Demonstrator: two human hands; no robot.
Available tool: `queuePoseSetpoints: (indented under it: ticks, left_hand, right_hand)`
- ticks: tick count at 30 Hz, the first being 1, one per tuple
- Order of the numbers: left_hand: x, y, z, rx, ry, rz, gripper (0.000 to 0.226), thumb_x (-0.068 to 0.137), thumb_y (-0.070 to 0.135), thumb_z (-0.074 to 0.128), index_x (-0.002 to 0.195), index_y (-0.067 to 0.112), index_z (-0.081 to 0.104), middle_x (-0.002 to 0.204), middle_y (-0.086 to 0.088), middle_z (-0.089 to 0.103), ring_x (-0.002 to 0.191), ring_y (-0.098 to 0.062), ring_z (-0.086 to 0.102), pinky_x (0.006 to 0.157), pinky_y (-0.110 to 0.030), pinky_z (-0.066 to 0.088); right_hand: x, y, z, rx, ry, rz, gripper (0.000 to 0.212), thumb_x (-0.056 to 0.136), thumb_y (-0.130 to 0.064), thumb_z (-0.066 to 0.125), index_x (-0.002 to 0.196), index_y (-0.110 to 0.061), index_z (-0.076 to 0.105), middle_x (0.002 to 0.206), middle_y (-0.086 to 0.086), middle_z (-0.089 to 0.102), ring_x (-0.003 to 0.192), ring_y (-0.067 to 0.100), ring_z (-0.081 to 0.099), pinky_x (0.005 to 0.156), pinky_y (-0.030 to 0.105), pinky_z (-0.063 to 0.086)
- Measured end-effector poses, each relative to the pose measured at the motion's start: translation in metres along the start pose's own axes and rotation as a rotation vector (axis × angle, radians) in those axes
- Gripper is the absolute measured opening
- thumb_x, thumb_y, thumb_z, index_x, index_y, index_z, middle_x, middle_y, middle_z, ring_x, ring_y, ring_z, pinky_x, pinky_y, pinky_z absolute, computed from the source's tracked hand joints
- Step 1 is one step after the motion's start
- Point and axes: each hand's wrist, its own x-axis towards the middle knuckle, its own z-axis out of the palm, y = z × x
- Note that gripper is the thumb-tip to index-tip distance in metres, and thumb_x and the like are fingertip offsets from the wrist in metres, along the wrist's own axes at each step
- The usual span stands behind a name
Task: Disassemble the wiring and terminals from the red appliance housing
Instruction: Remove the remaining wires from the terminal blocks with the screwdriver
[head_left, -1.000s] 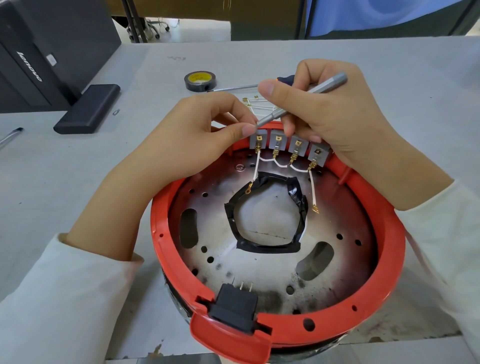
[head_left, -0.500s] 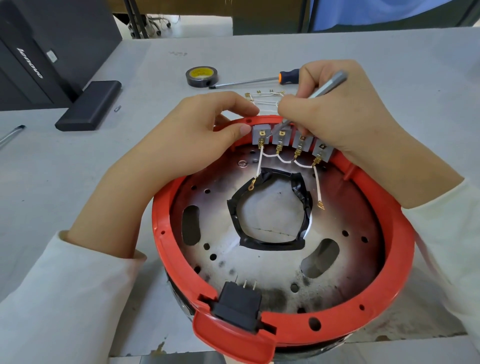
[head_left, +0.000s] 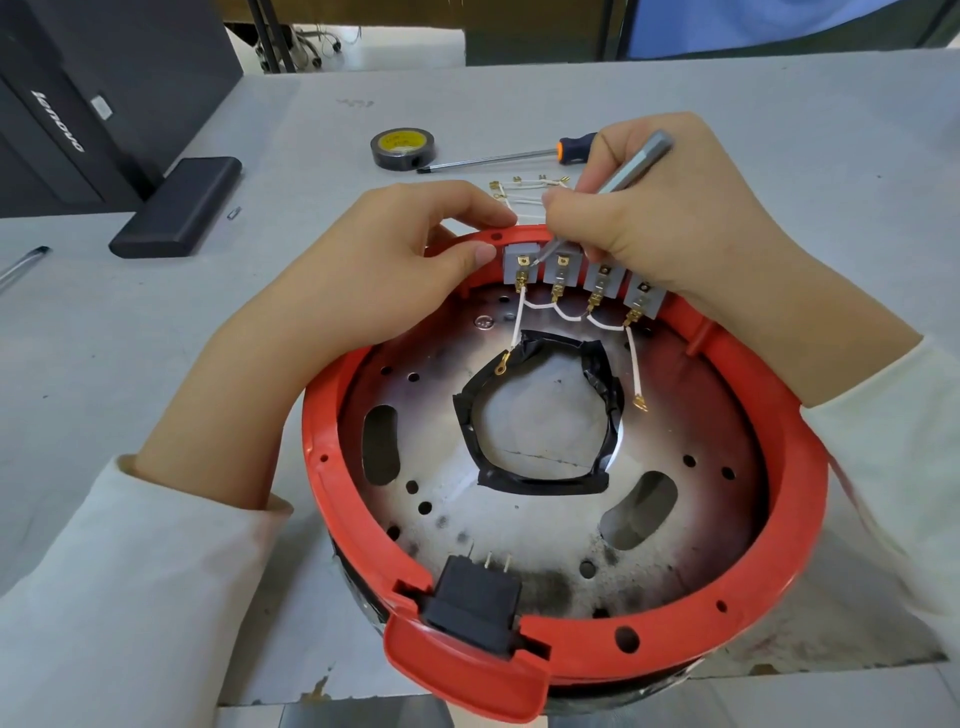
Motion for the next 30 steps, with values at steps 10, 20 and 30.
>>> queuePoseSetpoints:
  ticks: [10, 20, 30]
  left_hand:
    - [-0.0010, 0.0007, -0.0004, 0.016, 0.002, 0.001, 0.024, 0.094, 0.022, 0.055, 0.111, 0.037, 0.061, 0.086, 0.038, 0.054, 0.090, 0.018, 0.055, 0.073, 0.005, 0.034]
    - [-0.0010, 0.0009, -0.0004, 0.017, -0.001, -0.005, 0.023, 0.094, 0.023, 0.056, 0.110, 0.039, 0.060, 0.088, 0.035, 0.056, 0.087, 0.018, 0.056, 0.074, 0.004, 0.035]
    - [-0.0008, 0.0009, -0.0011, 0.025, -0.006, -0.010, 0.024, 0.094, 0.025, 0.055, 0.112, 0.040, 0.060, 0.087, 0.037, 0.055, 0.090, 0.013, 0.057, 0.073, 0.003, 0.036]
  right_hand:
    - [0.0069, -0.0022, -0.0001, 0.061, -0.032, 0.117, 0.017, 0.077, -0.010, 0.062, 0.062, -0.010, 0.053, 0.034, -0.007, 0.046, 0.029, 0.003, 0.043, 0.036, 0.010, 0.032]
    - [-0.0015, -0.0007, 0.0016, 0.000, 0.057, -0.033, 0.028, 0.079, -0.016, 0.064, 0.058, -0.021, 0.046, 0.055, 0.001, 0.051, 0.044, 0.006, 0.046, 0.044, 0.010, 0.034]
    - [0.0016, -0.0007, 0.0003, 0.069, -0.007, 0.040, 0.024, 0.078, -0.010, 0.063, 0.058, -0.015, 0.051, 0.039, -0.005, 0.050, 0.032, 0.002, 0.042, 0.038, 0.012, 0.032]
